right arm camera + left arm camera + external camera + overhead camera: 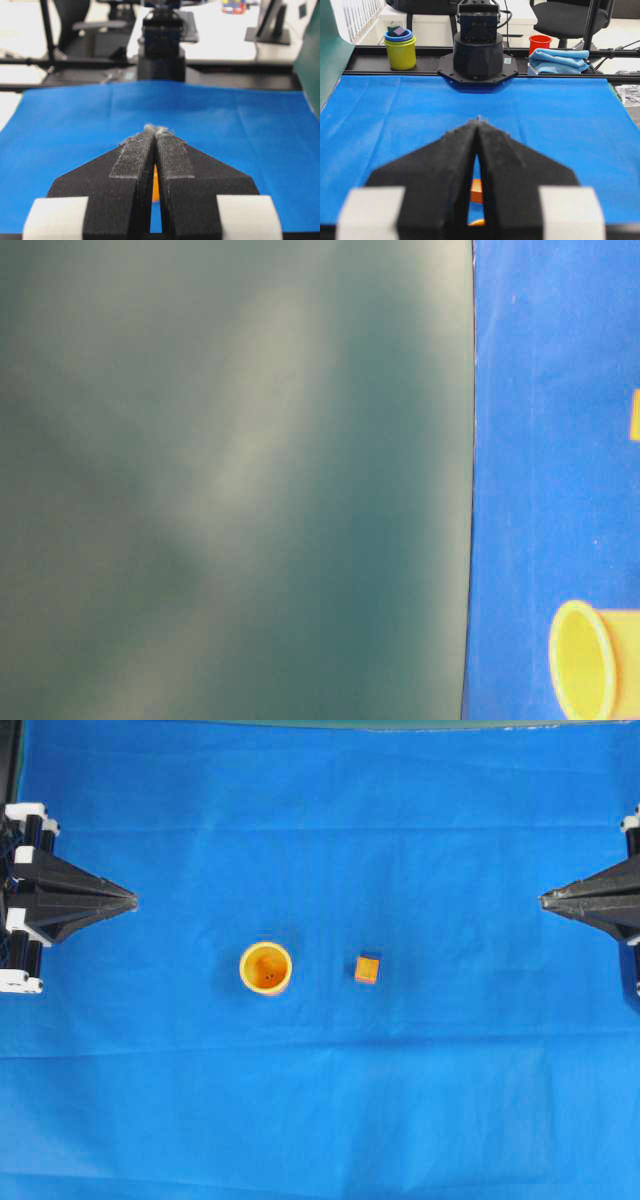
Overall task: Move the block forward with right arm.
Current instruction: 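Move the right gripper left over the small orange cube, opening it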
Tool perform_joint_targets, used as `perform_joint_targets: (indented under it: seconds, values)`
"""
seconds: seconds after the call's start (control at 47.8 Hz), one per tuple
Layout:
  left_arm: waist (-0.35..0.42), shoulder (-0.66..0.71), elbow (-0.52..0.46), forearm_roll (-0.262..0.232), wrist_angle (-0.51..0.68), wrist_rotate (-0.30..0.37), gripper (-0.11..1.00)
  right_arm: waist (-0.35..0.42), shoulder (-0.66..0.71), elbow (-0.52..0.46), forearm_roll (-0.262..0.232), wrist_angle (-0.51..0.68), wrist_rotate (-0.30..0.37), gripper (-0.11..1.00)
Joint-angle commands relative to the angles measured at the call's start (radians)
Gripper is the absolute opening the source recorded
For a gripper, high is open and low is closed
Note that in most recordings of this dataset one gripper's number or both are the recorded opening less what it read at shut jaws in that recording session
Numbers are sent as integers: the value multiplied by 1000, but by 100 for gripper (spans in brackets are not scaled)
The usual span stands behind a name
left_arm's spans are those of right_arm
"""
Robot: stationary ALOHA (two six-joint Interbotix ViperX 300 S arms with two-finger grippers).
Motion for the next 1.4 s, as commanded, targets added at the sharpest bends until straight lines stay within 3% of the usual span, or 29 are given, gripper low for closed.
perform_joint_targets:
  seconds: [0.0,0.209,0.335,0.481,0.774,1.004,1.234,1.297,1.381]
  values:
    - [6,11,-44,6,15,2,0,0,5,-25,0,-5,5,0]
    - [15,12,-66,6,100,-2,1,0,28,-133,0,227,6,0]
    - [15,11,-69,6,107,-2,1,-3,64,-218,0,410,8,0]
    - [15,11,-69,8,109,-2,1,-20,121,-290,2,529,21,0]
    - [15,11,-69,8,112,-3,1,-34,241,-350,0,545,100,0]
    - [15,11,-69,8,112,2,1,-32,325,-388,0,543,107,1]
    - [15,11,-69,6,112,2,1,-32,436,-431,0,549,107,47]
    - [15,11,-69,8,110,2,1,-34,471,-446,0,554,106,51]
    - [15,11,-71,8,109,2,1,-34,528,-477,0,572,98,50]
